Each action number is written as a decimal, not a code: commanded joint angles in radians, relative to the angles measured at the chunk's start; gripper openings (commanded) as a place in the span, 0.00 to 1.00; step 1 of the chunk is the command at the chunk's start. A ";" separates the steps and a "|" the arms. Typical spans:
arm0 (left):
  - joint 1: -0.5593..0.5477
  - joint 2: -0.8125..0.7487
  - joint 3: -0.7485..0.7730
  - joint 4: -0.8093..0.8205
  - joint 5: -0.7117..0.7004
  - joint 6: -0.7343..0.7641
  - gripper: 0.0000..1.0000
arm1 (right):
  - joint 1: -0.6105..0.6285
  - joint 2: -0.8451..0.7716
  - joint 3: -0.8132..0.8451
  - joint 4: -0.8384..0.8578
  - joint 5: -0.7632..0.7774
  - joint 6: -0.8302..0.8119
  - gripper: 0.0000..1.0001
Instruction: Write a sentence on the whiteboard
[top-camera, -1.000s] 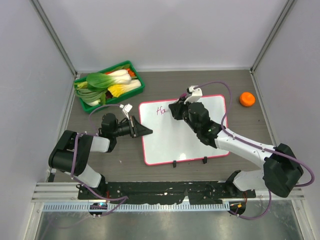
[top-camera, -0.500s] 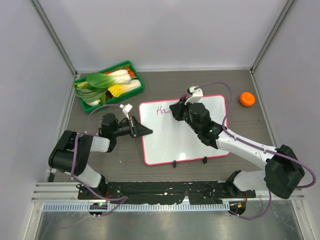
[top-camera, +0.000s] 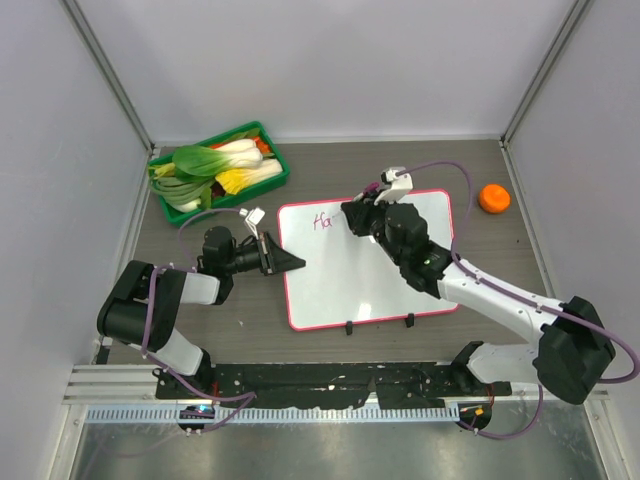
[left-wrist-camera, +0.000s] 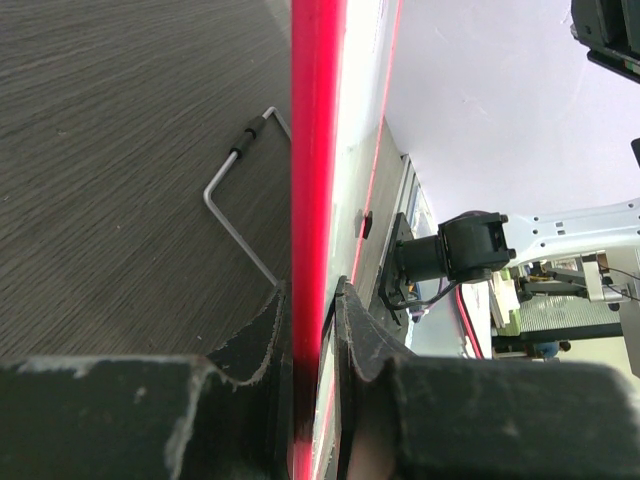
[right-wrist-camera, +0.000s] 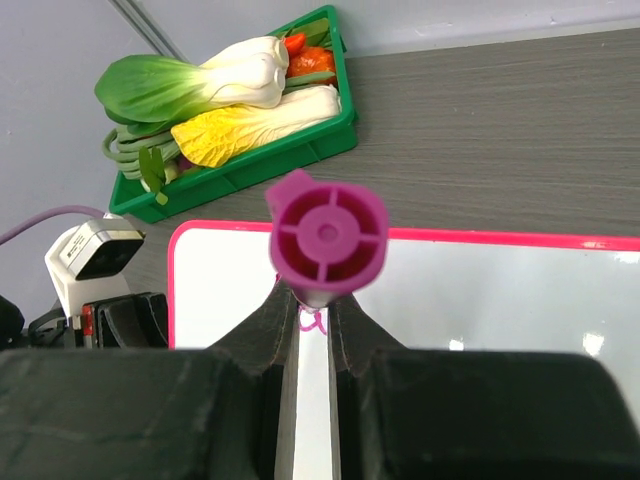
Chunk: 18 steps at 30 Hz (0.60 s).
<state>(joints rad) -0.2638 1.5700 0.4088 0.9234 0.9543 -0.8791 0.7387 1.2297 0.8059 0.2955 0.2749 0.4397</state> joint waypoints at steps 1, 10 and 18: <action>-0.017 0.033 -0.016 -0.138 -0.098 0.124 0.00 | -0.005 0.031 0.061 0.036 0.041 -0.022 0.01; -0.017 0.038 -0.016 -0.138 -0.097 0.123 0.00 | -0.012 0.057 0.046 0.068 0.057 -0.035 0.01; -0.017 0.038 -0.015 -0.136 -0.094 0.123 0.00 | -0.016 0.074 0.015 0.056 0.050 -0.032 0.01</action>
<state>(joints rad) -0.2638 1.5700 0.4088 0.9222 0.9539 -0.8791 0.7261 1.2987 0.8261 0.3096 0.3050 0.4194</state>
